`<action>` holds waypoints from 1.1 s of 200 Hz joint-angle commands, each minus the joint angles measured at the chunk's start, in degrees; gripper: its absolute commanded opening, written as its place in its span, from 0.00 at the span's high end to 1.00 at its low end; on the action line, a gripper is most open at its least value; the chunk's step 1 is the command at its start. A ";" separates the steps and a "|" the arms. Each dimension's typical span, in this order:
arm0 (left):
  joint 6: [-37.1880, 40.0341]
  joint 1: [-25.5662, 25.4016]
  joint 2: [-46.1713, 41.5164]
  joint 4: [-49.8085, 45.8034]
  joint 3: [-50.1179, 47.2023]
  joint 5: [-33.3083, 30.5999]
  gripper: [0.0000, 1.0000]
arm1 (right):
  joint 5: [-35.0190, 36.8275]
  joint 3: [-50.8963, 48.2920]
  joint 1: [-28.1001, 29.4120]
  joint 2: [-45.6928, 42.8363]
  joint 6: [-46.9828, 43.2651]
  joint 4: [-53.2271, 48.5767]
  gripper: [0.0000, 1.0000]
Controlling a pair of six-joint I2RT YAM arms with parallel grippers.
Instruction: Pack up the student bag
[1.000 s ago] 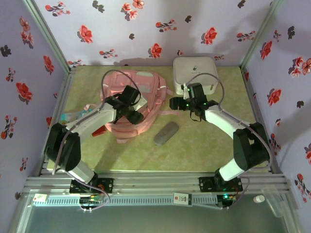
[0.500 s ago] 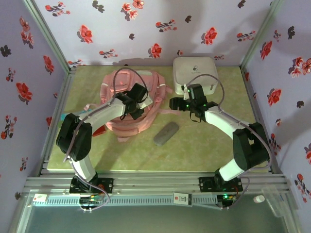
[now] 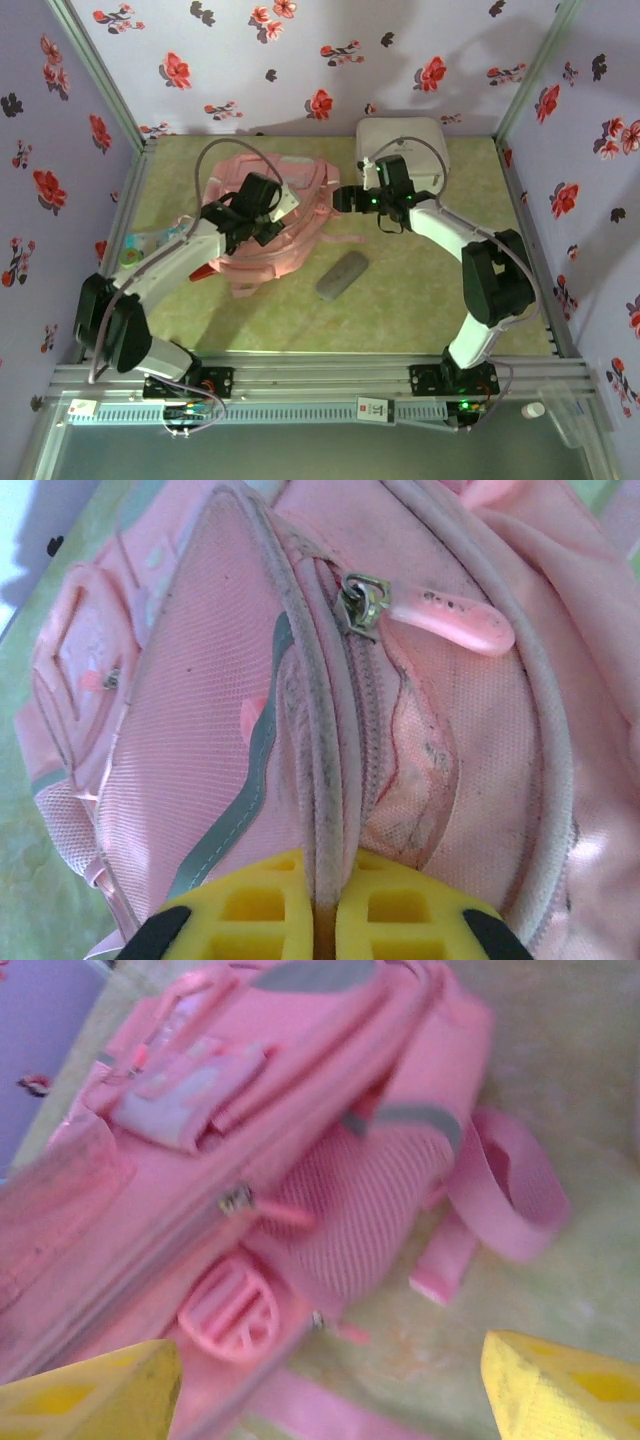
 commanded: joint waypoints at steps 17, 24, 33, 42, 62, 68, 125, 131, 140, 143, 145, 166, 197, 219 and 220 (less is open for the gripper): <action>-1.88 0.68 -6.77 7.79 -1.48 1.77 0.96 | -9.53 5.35 0.46 4.40 -2.89 2.00 0.27; -2.28 0.99 -7.25 8.16 -1.96 1.73 0.96 | -11.35 5.65 0.48 5.13 -3.81 2.57 0.30; -2.61 1.33 -7.79 8.39 -2.62 1.94 0.96 | -13.56 6.14 0.50 6.21 -5.83 2.36 0.34; -2.84 1.57 -8.13 8.36 -3.07 1.95 0.97 | -14.32 6.95 0.53 7.08 -8.41 0.53 0.37; -3.03 1.67 -8.60 7.85 -3.53 2.45 0.97 | -12.10 7.98 0.49 8.80 -14.34 -2.38 0.39; -3.04 1.80 -8.69 7.83 -3.67 2.55 0.97 | -11.66 8.39 0.49 9.59 -15.94 -3.12 0.40; -2.62 2.24 -8.61 7.10 -3.20 3.93 0.98 | -10.94 13.59 1.13 14.30 -24.70 -6.93 0.53; -2.62 2.26 -8.52 6.91 -3.11 4.03 0.98 | -10.98 13.91 1.19 14.34 -25.42 -6.91 0.54; -2.56 2.32 -8.36 6.74 -2.97 4.14 0.98 | -11.41 14.14 1.28 14.32 -26.90 -7.01 0.57; -2.51 2.33 -8.41 6.61 -2.93 4.14 0.98 | -11.62 14.12 1.28 14.37 -27.39 -6.88 0.58; -2.48 2.37 -8.36 6.61 -2.93 4.12 0.98 | -11.64 14.12 1.35 14.20 -27.66 -6.87 0.58; -2.61 2.50 -8.51 6.54 -2.92 4.39 0.98 | -11.33 13.26 1.43 13.31 -29.28 -5.98 0.60; -2.61 2.68 -8.55 6.52 -2.90 5.11 0.98 | -11.91 12.48 1.52 13.02 -30.60 -4.50 0.59; -2.63 2.76 -8.44 6.46 -2.93 5.28 0.98 | -11.77 10.50 1.54 11.81 -29.75 -0.95 0.56; -2.58 2.76 -8.44 6.46 -2.93 5.28 0.98 | -11.75 10.48 1.50 11.79 -29.70 -0.82 0.55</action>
